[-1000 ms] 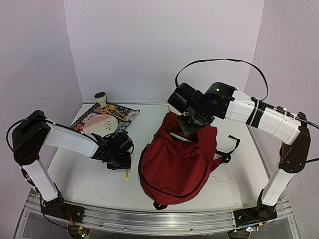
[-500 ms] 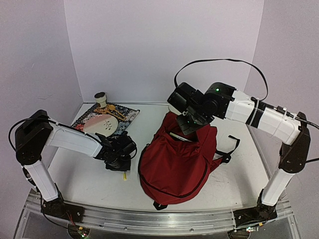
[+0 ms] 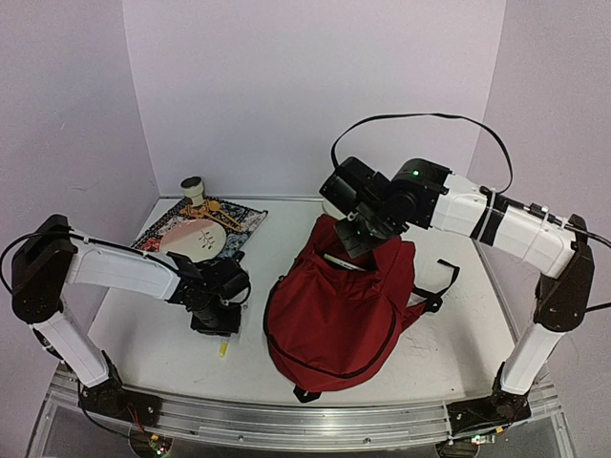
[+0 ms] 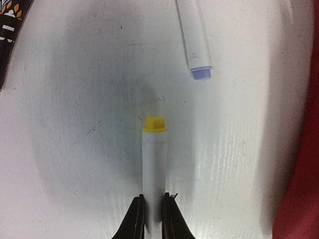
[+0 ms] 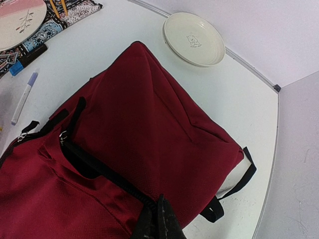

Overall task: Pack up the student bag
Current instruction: Place the pen in the lower front pocket of the bag.

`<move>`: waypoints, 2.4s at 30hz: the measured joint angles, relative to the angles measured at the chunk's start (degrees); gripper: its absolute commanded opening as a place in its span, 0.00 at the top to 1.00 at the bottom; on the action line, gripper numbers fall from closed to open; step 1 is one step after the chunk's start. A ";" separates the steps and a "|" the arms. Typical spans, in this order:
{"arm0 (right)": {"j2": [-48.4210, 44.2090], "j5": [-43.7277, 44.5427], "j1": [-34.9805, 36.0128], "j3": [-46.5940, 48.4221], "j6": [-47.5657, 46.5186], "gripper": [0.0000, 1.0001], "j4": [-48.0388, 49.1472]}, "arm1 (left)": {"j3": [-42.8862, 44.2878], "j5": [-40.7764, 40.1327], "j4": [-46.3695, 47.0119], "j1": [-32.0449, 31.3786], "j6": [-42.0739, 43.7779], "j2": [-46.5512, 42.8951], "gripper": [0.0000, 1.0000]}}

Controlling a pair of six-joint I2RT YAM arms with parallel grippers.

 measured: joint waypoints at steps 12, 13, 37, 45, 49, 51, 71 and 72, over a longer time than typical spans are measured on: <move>0.37 -1.79 -0.02 0.00 -1.22 1.00 1.56 | -0.09 4.87 2.14 1.32 -3.26 -15.29 1.00; 0.50 -1.96 -0.01 0.00 -1.32 1.00 1.81 | -0.16 6.28 3.54 1.32 -3.66 -16.27 1.00; 1.81 -7.78 -0.04 -0.32 -4.06 1.00 7.43 | 9.09 25.69 35.51 -4.53 -12.20 -1.00 1.00; 1.81 -9.06 -0.05 -1.13 -4.05 1.00 8.71 | 14.05 21.37 39.58 -4.53 -14.45 3.33 1.00; 1.79 -9.82 -0.07 -1.64 -3.74 1.00 9.50 | 14.80 17.83 41.82 -4.52 -16.54 5.36 1.00; 1.79 -10.21 -0.07 -1.99 -3.52 1.00 9.80 | 15.43 15.88 42.91 -4.50 -17.72 6.59 1.00; 1.01 -14.47 -0.69 -4.80 -1.57 1.00 12.82 | 17.15 0.75 58.02 -4.63 -29.39 16.60 0.90; 1.01 -14.45 -0.76 -4.83 -1.53 1.00 12.84 | 17.65 0.53 58.34 -4.70 -29.72 17.17 0.90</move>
